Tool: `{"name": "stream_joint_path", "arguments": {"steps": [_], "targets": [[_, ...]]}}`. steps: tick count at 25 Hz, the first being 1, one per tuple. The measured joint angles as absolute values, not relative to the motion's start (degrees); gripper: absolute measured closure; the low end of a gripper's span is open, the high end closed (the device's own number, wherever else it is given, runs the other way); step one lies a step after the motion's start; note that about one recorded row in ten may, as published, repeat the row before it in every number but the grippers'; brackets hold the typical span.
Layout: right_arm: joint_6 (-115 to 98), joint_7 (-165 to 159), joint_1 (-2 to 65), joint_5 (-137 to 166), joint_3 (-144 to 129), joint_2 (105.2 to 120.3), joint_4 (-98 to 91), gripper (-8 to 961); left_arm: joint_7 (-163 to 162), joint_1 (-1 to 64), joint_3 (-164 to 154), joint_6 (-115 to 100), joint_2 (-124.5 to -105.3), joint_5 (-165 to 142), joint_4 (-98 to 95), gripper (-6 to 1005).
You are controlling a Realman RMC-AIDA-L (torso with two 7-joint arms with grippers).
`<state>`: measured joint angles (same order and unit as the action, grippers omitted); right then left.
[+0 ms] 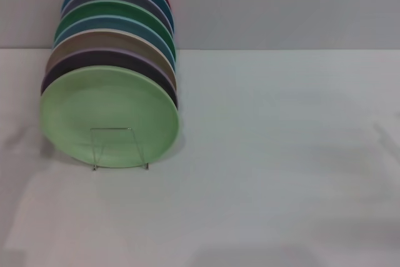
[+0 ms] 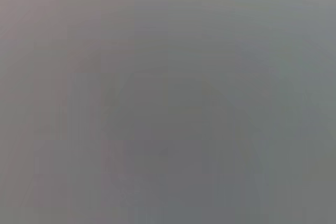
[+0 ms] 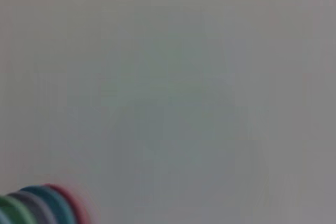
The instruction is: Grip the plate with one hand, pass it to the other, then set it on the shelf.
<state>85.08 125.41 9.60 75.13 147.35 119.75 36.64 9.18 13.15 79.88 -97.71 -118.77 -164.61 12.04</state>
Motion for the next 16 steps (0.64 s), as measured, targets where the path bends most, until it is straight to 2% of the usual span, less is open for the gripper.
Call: {"name": "stream_joint_path", "arguments": {"steps": [9,14,16], "targets": [[87.4,145.6,10.6,66.6,147.2,119.88,23.2,250,-2.3,13.1,84.5,-94.3,-119.14,-161.4,9.7,353],[88.4,150.1,11.1,64.0,147.1,119.88,19.2,203,-2.8,12.7,83.1,-94.4,-119.18,-161.1,9.0,156],[88.5,151.0,11.2,63.5,147.1,119.89,18.6,194,-2.5,12.6,81.6,-94.0,-119.18,-161.1,9.0,156]]}}
